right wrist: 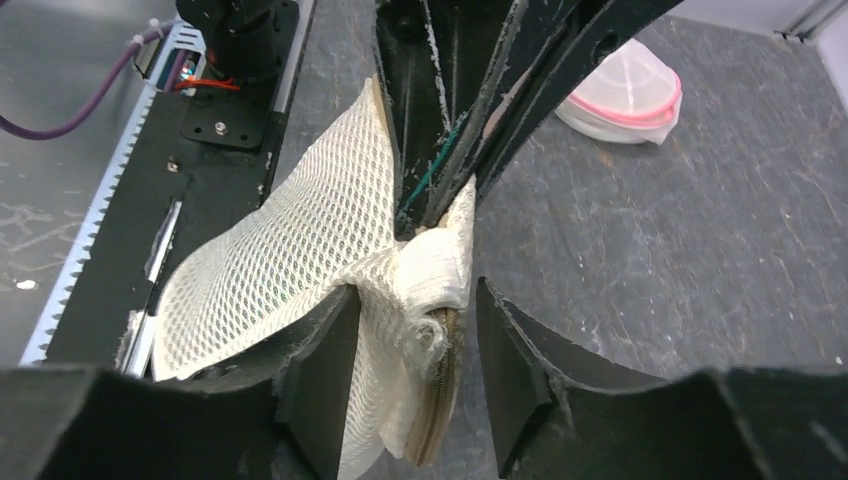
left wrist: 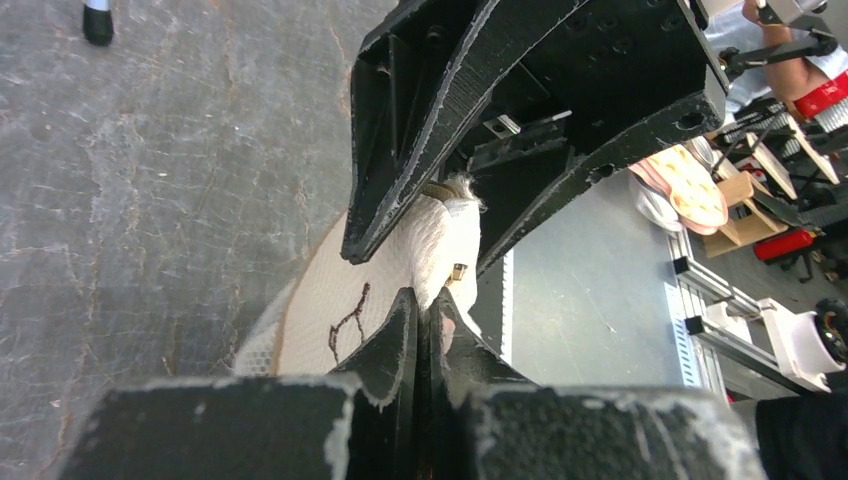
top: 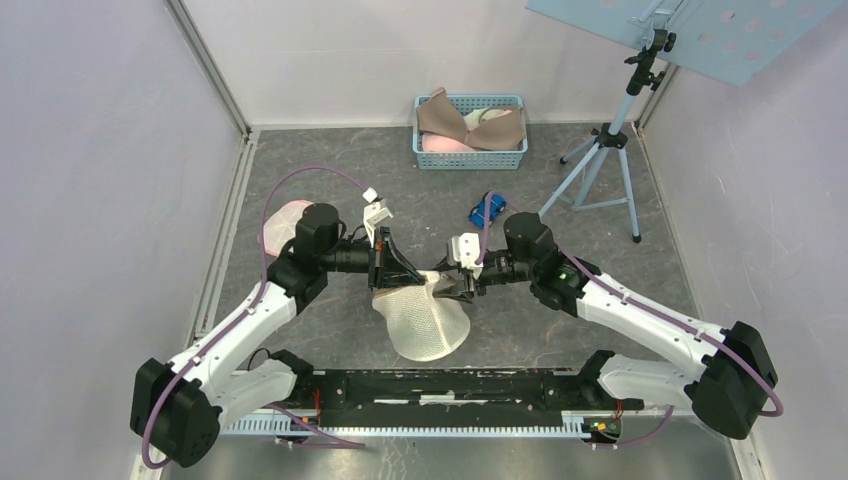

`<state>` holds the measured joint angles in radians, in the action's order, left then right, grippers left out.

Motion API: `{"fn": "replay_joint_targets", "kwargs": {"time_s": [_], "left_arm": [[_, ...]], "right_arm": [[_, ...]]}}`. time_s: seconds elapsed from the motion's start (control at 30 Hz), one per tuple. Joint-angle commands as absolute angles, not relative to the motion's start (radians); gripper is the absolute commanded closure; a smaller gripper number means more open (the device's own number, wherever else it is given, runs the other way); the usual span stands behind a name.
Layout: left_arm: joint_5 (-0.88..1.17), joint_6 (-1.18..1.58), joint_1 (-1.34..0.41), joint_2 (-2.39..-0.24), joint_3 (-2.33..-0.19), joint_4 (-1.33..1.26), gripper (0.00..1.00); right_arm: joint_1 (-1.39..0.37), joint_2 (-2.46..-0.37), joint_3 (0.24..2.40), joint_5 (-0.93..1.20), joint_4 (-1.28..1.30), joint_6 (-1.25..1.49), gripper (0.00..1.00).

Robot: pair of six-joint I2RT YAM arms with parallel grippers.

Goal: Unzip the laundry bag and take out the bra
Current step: Adjust the laundry bag at the center of the board.

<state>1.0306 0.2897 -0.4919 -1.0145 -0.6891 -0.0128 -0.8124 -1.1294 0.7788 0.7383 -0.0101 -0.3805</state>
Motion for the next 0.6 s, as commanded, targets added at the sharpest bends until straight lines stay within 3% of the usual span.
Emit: {"fn": "replay_joint_targets", "kwargs": {"time_s": [0.0, 0.57], "left_arm": [[1.016, 0.22, -0.48, -0.971, -0.716, -0.009, 0.98], [1.044, 0.127, -0.476, -0.986, -0.733, 0.04, 0.98]], "right_arm": [[-0.821, -1.119, 0.789, 0.817, -0.035, -0.388, 0.46], [-0.82, -1.131, 0.788, 0.86, -0.11, -0.317, 0.52]]}}
